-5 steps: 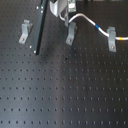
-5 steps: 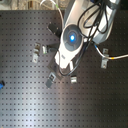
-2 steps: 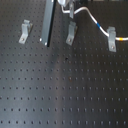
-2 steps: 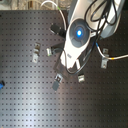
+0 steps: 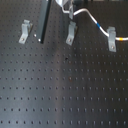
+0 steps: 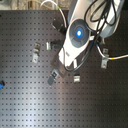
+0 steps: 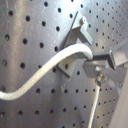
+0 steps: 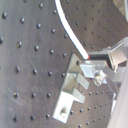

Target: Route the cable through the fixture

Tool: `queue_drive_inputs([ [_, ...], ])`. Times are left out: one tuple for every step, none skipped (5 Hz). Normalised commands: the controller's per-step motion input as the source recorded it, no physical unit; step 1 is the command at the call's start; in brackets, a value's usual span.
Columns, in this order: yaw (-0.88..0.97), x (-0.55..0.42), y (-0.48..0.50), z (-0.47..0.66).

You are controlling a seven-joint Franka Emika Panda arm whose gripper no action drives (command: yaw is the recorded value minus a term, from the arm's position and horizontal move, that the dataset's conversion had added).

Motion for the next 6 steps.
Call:
queue_drive_inputs([
  [0.69,0.0,0.0,0.02],
  [0.79,-0.069,0.073,0.0],
  [0.89,-0.012,-0.009,0.0],
  [0.91,-0.015,-0.009,0.0],
  [0.93,-0.017,-0.009,0.0],
  [0.93,-0.022,-0.008,0.0],
])
